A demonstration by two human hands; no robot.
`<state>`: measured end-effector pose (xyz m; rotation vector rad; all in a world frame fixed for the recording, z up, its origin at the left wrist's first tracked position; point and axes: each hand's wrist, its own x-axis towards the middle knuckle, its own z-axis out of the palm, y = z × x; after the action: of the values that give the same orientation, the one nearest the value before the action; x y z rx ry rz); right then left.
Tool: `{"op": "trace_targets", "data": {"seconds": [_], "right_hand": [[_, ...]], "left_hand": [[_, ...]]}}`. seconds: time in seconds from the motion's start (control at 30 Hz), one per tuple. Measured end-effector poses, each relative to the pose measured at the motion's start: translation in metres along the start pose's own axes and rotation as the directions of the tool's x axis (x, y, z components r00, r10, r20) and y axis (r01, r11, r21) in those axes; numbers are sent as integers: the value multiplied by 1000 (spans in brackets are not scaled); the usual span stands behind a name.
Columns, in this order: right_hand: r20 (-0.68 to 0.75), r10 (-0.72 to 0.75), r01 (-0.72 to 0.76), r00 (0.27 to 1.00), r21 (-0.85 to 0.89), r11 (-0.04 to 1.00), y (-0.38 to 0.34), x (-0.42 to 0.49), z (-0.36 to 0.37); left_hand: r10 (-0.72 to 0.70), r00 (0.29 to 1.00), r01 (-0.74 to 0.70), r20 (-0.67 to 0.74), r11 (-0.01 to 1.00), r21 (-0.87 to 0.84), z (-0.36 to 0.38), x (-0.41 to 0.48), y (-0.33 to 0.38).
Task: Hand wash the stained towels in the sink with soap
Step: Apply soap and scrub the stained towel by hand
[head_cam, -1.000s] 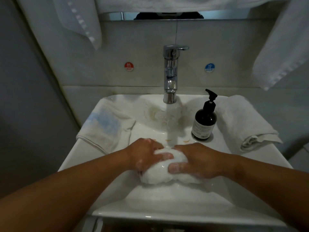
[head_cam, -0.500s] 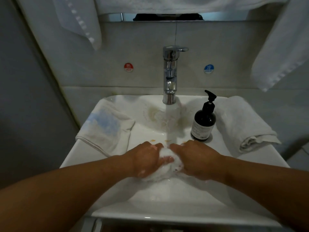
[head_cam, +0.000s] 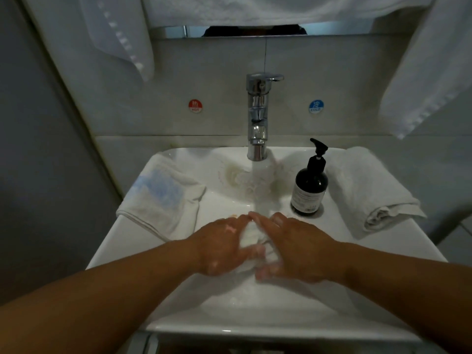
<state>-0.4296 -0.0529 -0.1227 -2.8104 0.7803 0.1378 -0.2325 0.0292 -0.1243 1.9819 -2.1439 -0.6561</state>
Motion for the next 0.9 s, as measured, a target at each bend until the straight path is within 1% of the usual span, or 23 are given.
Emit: {"op": "trace_targets", "data": {"seconds": [0.1, 0.13, 0.2, 0.23, 0.3, 0.33, 0.37, 0.4, 0.43, 0.47, 0.5, 0.53, 0.57, 0.6, 0.63, 0.67, 0.7, 0.73, 0.83, 0.87, 0.9], "right_hand": [[-15, 28, -30, 999, -96, 995, 1, 9, -1], [-26, 34, -37, 999, -118, 992, 1, 10, -3], [-66, 29, -36, 997, -118, 992, 4, 11, -7], [-80, 24, -32, 997, -96, 995, 5, 11, -8], [-89, 21, -25, 996, -47, 999, 7, 10, -10], [-79, 14, -17, 997, -39, 999, 8, 11, -11], [-61, 11, -13, 998, -37, 999, 8, 11, -11], [-52, 11, -13, 999, -26, 1000, 8, 11, -12], [-53, 20, -21, 998, -16, 1000, 7, 10, -12], [-67, 38, -40, 997, -20, 999, 6, 10, -13], [-93, 64, -67, 994, -27, 997, 4, 8, -14], [-124, 94, -98, 988, -27, 995, 3, 6, -13], [-153, 112, -116, 982, -19, 993, 1, 4, -12], [-155, 111, -116, 982, -22, 993, -1, 2, -10], [-121, 98, -103, 988, -34, 994, -1, 0, -7], [-69, 82, -85, 994, -39, 996, -1, -2, -4], [-23, 72, -73, 997, -35, 997, 0, -2, -1], [0, 65, -65, 998, -30, 997, 1, -1, 1], [-9, 41, -42, 999, -55, 998, 8, 5, 2], [-22, 22, -23, 1000, -70, 997, 9, 7, 0], [-36, 11, -14, 999, -78, 997, 12, 10, -1]], "left_hand": [[-82, 997, 83, -8, 995, 55, 4, 7, 5], [-98, 995, 99, -19, 990, 101, 4, 8, 8], [-95, 993, 103, -77, 989, 110, 3, 12, 9], [-92, 991, 103, -99, 988, 114, 0, 12, 10], [-60, 993, 79, -101, 979, 188, -7, 13, 10], [-22, 995, 45, -97, 969, 241, -8, 13, 10], [11, 997, 7, -74, 969, 245, -8, 13, 11], [34, 997, -15, -63, 956, 291, -5, 14, 8], [6, 995, 21, -97, 962, 273, -6, 14, 7], [-35, 988, 65, -152, 978, 196, -10, 11, 6], [-45, 979, 63, -199, 994, 86, -11, 10, 2], [-39, 980, 33, -197, 999, -34, -12, 8, 1], [-18, 989, 6, -146, 996, -85, -12, 3, 1], [8, 998, -13, -65, 997, -72, -11, -2, 3], [29, 1000, -28, 7, 999, -21, -8, -7, 6], [19, 999, -22, 44, 998, 51, -5, -9, 8], [-6, 999, 1, 50, 995, 100, -1, -7, 5], [-27, 999, 23, 34, 994, 106, 3, -3, 2], [-33, 999, 33, -4, 996, 79, 8, 4, 0], [-19, 1000, 21, -12, 988, 154, 5, 5, 1], [16, 1000, -9, -25, 963, 269, 3, 7, 2]]}}
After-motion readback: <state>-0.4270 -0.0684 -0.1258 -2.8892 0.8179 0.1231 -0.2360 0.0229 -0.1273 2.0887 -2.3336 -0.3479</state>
